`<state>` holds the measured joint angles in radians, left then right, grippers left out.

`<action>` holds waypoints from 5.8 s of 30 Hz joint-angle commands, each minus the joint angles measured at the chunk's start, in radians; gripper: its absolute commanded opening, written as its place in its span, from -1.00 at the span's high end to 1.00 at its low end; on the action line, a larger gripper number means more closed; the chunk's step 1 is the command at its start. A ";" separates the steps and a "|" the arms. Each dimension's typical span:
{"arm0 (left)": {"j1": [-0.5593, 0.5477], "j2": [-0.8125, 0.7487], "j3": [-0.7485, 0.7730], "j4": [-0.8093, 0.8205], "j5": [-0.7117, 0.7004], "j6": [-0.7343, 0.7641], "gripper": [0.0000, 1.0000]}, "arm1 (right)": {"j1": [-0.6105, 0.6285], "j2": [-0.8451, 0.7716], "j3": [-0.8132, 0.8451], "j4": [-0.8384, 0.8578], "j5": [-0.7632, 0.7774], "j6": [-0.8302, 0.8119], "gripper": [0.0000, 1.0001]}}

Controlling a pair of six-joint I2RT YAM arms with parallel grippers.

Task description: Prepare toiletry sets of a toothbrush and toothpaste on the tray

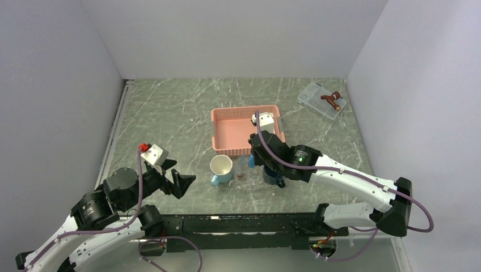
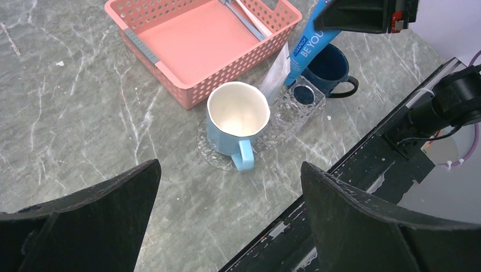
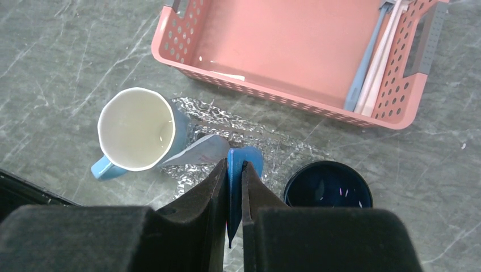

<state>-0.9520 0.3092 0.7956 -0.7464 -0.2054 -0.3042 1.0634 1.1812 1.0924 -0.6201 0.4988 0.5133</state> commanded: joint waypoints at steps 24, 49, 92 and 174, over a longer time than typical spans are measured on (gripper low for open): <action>0.005 0.022 0.002 0.013 -0.009 0.000 -0.99 | -0.034 0.024 -0.126 0.154 -0.048 0.060 1.00; 0.005 0.025 0.002 0.014 -0.006 0.001 -0.99 | -0.034 0.010 -0.211 0.216 0.027 0.129 1.00; 0.004 0.030 0.003 0.013 -0.005 0.006 -0.99 | -0.034 0.021 -0.141 0.178 0.034 0.160 0.08; 0.051 0.111 0.007 0.023 0.056 0.037 -0.99 | -0.571 0.841 0.355 0.157 -0.119 -0.160 0.51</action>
<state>-0.9096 0.4095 0.7948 -0.7464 -0.1684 -0.2813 0.5014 2.0155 1.4075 -0.4831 0.3832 0.3580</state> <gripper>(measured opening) 0.994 0.299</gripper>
